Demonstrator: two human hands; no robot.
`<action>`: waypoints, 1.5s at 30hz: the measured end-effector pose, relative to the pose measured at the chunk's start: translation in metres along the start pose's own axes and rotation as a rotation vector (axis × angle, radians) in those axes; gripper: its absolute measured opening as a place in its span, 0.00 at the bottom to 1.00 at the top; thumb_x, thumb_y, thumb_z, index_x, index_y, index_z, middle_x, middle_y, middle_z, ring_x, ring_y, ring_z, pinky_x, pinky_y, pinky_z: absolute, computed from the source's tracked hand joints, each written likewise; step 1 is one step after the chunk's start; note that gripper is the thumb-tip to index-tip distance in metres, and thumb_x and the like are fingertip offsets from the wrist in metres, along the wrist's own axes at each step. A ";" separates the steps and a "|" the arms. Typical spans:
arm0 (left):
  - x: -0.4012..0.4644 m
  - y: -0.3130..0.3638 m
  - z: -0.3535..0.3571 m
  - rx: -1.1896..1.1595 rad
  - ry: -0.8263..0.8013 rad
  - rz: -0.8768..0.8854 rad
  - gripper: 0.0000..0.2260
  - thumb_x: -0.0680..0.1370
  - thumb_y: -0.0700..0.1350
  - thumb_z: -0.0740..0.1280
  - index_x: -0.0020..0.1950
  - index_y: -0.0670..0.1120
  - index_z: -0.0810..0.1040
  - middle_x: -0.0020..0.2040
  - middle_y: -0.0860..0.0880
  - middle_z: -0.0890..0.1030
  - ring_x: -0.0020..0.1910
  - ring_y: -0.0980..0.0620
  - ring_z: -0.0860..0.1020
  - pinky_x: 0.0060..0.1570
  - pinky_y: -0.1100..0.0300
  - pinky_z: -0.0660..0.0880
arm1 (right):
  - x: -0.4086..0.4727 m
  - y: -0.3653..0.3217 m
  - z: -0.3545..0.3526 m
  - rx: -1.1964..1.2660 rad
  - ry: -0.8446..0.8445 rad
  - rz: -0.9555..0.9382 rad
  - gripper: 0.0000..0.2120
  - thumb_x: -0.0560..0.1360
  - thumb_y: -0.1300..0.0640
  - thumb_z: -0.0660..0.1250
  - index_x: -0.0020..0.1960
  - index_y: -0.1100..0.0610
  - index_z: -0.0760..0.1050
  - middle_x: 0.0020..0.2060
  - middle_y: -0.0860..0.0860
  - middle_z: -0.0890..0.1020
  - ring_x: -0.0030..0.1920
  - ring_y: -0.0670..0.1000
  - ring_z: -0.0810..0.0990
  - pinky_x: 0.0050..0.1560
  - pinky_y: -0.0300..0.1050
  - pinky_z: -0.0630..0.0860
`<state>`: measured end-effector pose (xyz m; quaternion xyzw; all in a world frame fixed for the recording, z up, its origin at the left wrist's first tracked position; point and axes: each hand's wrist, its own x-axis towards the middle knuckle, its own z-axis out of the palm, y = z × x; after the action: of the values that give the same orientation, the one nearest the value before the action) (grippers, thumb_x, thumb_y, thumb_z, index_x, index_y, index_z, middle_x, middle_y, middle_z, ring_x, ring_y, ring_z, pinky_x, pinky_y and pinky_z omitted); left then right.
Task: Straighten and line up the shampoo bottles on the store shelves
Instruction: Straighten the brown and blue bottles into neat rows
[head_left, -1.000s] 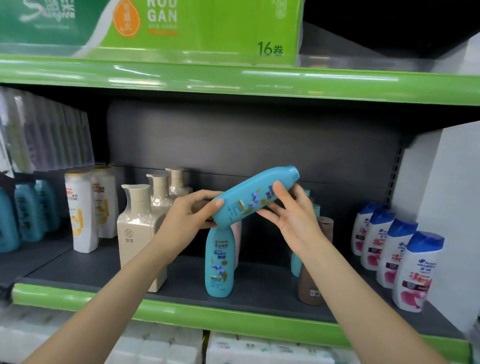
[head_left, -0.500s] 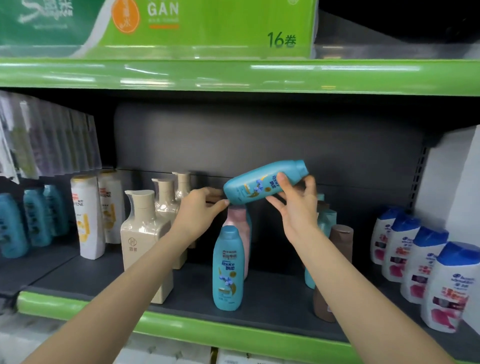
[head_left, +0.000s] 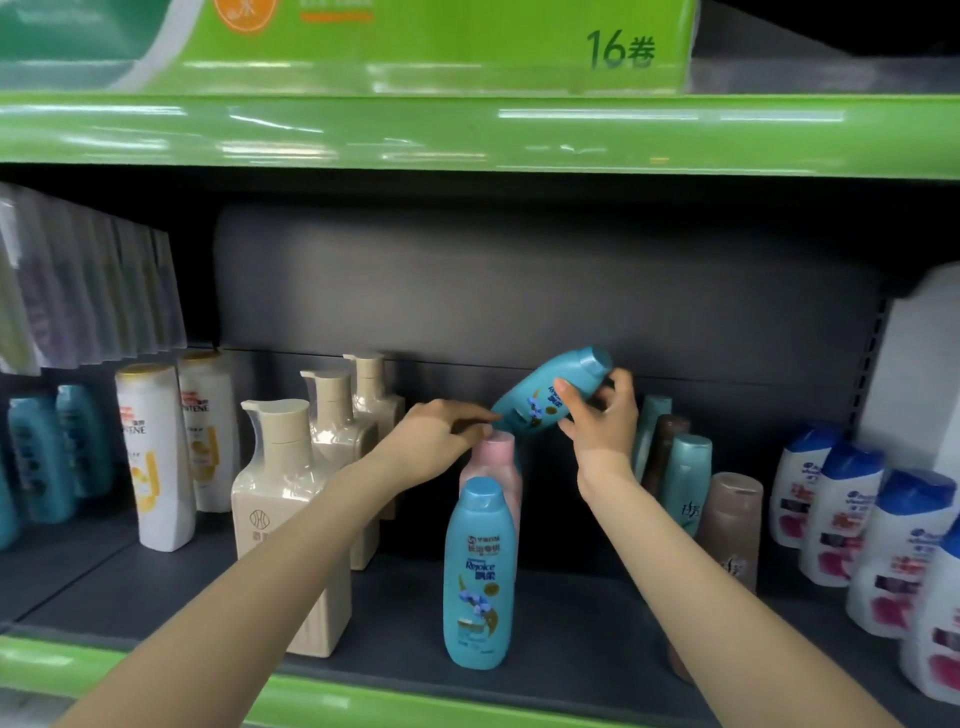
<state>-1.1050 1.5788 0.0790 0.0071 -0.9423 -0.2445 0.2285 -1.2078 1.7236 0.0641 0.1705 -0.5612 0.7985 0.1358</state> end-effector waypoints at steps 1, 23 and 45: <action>0.000 0.000 0.000 0.011 -0.004 0.000 0.13 0.80 0.46 0.62 0.63 0.51 0.77 0.61 0.51 0.79 0.61 0.53 0.75 0.56 0.68 0.66 | 0.002 0.006 0.000 -0.058 0.008 -0.016 0.15 0.70 0.60 0.73 0.52 0.53 0.70 0.47 0.51 0.80 0.47 0.56 0.81 0.50 0.60 0.80; -0.005 -0.006 0.016 -0.145 -0.008 -0.084 0.15 0.82 0.44 0.54 0.65 0.47 0.74 0.65 0.50 0.75 0.64 0.54 0.70 0.55 0.69 0.61 | 0.012 0.051 -0.010 -0.633 -0.399 0.119 0.20 0.73 0.62 0.71 0.64 0.58 0.74 0.58 0.56 0.80 0.57 0.56 0.78 0.58 0.52 0.76; -0.001 -0.014 0.020 -0.228 -0.022 -0.102 0.14 0.82 0.46 0.55 0.62 0.50 0.77 0.59 0.56 0.76 0.58 0.58 0.73 0.56 0.65 0.66 | 0.033 0.064 0.021 -0.673 -0.456 0.189 0.20 0.75 0.63 0.66 0.66 0.56 0.73 0.61 0.58 0.78 0.60 0.55 0.77 0.62 0.51 0.74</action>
<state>-1.1142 1.5759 0.0561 0.0264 -0.9093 -0.3613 0.2046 -1.2612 1.6831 0.0308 0.2366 -0.8198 0.5211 -0.0175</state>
